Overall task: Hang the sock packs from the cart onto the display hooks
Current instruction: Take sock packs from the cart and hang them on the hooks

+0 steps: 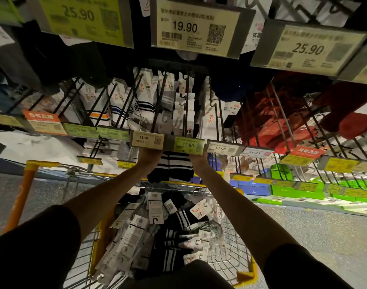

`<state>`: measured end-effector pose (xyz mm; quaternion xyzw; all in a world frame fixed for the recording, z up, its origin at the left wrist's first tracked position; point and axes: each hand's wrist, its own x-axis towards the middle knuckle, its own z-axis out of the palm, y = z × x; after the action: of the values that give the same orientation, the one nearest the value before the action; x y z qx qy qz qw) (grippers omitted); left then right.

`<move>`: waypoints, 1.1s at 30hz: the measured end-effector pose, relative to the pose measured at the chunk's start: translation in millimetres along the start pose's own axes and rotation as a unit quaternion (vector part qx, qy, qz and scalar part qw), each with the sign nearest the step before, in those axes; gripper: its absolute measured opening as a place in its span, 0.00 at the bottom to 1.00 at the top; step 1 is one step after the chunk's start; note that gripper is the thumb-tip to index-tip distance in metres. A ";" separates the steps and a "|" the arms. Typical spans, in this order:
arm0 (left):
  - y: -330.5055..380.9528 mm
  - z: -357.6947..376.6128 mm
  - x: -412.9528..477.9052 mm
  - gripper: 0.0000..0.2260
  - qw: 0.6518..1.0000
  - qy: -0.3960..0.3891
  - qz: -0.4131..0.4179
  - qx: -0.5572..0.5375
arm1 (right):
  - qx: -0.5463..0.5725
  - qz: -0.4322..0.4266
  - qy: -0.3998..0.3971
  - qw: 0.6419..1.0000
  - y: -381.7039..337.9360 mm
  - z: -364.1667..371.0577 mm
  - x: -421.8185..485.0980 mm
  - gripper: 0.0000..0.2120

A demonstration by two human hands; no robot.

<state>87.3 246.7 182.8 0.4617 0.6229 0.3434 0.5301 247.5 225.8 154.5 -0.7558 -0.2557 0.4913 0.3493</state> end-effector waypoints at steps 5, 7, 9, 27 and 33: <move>-8.5 -15.4 -4.7 0.14 0.994 0.007 0.018 0.104 | -0.053 -0.047 0.019 0.997 -2.5 -3.4 -5.3 0.15; -17.0 -27.1 -6.9 0.14 0.986 -0.013 0.034 0.160 | -0.090 -0.076 0.047 0.992 7.2 2.5 -5.2 0.09; -24.5 -36.6 -14.1 0.13 0.986 -0.035 0.038 0.160 | -0.068 -0.038 0.035 0.996 23.4 7.1 -9.1 0.13; -43.5 -53.6 -83.5 0.24 0.991 -0.133 0.030 0.009 | 0.109 -0.054 -0.050 0.991 53.1 25.4 -130.0 0.14; -42.6 -64.5 -86.7 0.16 0.993 -0.110 0.002 -0.048 | 0.216 0.043 -0.024 0.975 52.8 2.9 -132.2 0.13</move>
<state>16.3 154.8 186.5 0.4720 0.5426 0.3206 0.6165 196.0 97.0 187.1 -0.6609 -0.1189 0.5672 0.4768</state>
